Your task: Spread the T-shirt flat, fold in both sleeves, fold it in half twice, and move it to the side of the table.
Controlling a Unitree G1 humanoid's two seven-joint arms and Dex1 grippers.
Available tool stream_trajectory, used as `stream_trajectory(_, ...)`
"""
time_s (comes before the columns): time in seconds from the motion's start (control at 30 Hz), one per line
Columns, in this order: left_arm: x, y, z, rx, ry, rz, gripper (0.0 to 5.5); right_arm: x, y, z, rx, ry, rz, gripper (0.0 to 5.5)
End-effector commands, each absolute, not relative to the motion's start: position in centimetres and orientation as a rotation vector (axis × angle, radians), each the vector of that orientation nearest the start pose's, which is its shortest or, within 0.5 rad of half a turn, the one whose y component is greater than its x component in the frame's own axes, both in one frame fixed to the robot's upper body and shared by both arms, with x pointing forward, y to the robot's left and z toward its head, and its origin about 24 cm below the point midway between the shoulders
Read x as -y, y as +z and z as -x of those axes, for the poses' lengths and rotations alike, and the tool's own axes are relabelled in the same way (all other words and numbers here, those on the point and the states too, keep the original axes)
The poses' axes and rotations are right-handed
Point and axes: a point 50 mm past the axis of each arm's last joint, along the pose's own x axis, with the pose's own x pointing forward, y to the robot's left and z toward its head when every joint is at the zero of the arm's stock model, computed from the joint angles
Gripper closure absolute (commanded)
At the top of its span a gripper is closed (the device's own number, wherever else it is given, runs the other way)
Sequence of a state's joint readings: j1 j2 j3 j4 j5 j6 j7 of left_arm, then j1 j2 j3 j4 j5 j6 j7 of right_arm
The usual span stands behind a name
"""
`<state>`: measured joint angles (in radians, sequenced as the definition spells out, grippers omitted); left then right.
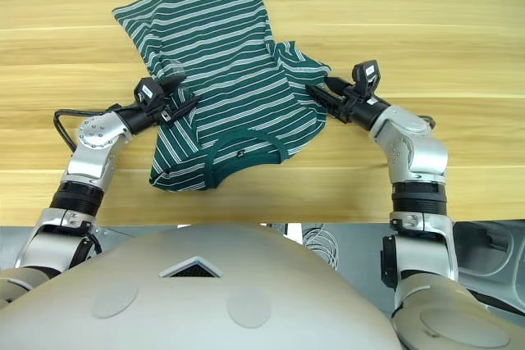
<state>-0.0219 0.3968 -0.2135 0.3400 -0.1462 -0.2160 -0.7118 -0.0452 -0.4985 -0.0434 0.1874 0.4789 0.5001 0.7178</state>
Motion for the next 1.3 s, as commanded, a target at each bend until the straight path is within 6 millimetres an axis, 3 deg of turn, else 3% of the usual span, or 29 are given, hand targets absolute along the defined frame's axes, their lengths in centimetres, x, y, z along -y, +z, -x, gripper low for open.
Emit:
stream_trajectory(0.03,-17.2,-4.0,-20.3,-0.411,-0.881,-0.192,2.80,23.5,-0.8,-22.8,-0.653,0.527,-0.229,2.69)
stream_trajectory(0.6,-17.0,-4.3,-20.1,-0.407,-0.886,-0.201,2.80,23.1,-0.1,-23.2,-0.567,0.560,-0.131,5.41)
stream_trajectory(0.83,-16.8,-4.3,-20.2,-0.406,-0.889,-0.203,2.80,21.8,2.6,-22.9,-0.363,0.697,-0.058,5.46)
stream_trajectory(1.13,-16.7,-4.3,-20.4,-0.405,-0.896,-0.208,2.80,19.5,6.6,-20.7,-0.120,0.954,0.286,5.46)
stream_trajectory(1.3,-16.6,-4.4,-20.4,-0.408,-0.901,-0.212,2.80,18.1,5.1,-18.8,-0.200,1.077,0.470,5.46)
